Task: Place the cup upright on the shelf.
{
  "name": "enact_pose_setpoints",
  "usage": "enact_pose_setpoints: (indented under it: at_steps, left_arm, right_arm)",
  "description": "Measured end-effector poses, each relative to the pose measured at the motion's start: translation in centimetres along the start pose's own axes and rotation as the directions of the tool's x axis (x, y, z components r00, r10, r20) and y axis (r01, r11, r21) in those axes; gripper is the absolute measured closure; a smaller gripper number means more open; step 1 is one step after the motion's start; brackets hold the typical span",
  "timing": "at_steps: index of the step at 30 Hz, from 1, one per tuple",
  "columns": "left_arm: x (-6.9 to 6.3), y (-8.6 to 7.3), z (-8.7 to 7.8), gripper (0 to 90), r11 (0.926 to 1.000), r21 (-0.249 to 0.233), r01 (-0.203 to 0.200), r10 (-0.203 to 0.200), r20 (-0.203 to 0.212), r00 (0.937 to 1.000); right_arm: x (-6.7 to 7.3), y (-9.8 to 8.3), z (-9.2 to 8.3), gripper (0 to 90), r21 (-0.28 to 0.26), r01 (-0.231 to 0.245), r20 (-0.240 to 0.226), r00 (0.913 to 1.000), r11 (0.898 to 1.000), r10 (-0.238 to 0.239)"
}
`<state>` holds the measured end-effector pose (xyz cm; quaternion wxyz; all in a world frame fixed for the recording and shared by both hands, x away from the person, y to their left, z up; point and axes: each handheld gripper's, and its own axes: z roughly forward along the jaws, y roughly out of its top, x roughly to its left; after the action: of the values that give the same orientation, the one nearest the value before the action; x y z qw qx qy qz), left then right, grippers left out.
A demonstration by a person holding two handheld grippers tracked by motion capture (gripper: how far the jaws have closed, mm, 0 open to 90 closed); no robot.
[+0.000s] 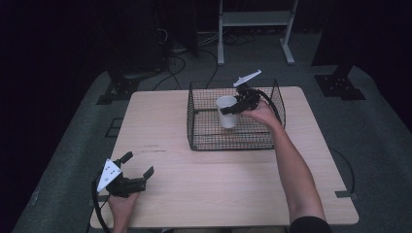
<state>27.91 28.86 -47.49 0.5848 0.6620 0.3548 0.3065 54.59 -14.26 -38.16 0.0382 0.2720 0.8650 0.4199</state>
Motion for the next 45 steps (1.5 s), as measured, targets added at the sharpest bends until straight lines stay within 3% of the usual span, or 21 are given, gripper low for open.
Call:
enact_pose_setpoints:
  at_steps: [38,45]
  left_arm:
    - [0.0,0.0,-0.1,0.0,1.0000,-0.003,-0.001,0.001,0.001,1.0000]
    - [0.0,0.0,-0.1,0.0,1.0000,-0.003,-0.002,0.002,0.001,1.0000]
  right_arm:
    - [-1.1,-1.0,1.3,19.0,0.018,-0.020,0.005,0.9998,1.000,0.020]
    - [-1.1,-1.2,1.6,19.0,0.031,-0.006,0.008,1.0000,1.000,0.005]
